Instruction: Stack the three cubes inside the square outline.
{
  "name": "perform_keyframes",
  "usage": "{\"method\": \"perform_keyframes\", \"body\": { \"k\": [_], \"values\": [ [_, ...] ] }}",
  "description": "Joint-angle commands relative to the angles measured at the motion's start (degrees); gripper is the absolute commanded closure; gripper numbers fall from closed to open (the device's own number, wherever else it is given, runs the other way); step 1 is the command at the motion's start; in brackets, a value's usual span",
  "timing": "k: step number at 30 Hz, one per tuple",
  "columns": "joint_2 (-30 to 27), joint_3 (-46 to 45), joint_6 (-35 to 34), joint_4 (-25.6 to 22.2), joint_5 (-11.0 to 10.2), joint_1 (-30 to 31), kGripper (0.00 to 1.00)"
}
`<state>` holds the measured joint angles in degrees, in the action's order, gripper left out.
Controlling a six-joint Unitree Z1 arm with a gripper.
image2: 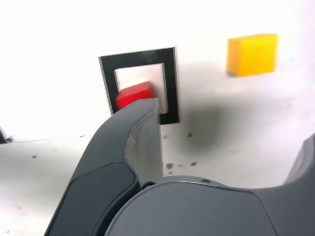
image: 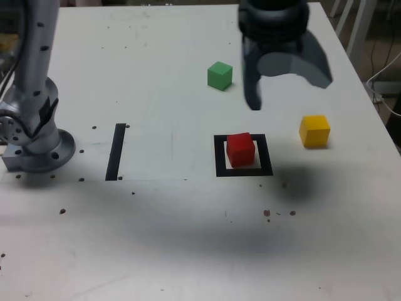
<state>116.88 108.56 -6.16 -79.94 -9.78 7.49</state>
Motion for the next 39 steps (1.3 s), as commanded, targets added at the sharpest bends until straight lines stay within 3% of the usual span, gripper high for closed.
{"method": "perform_keyframes", "body": {
  "k": [1, 15, 29, 39],
  "values": [
    [2.0, 3.2, 0.6, -0.4, 0.4, -1.0, 0.02],
    [14.4, 11.6, 1.8, -0.4, 0.7, -6.6, 0.02],
    [19.0, 12.3, 0.9, -0.1, 2.4, -7.0, 0.05],
    [20.9, 12.5, 0.3, 1.5, 3.1, -7.0, 0.12]
  ]
}}
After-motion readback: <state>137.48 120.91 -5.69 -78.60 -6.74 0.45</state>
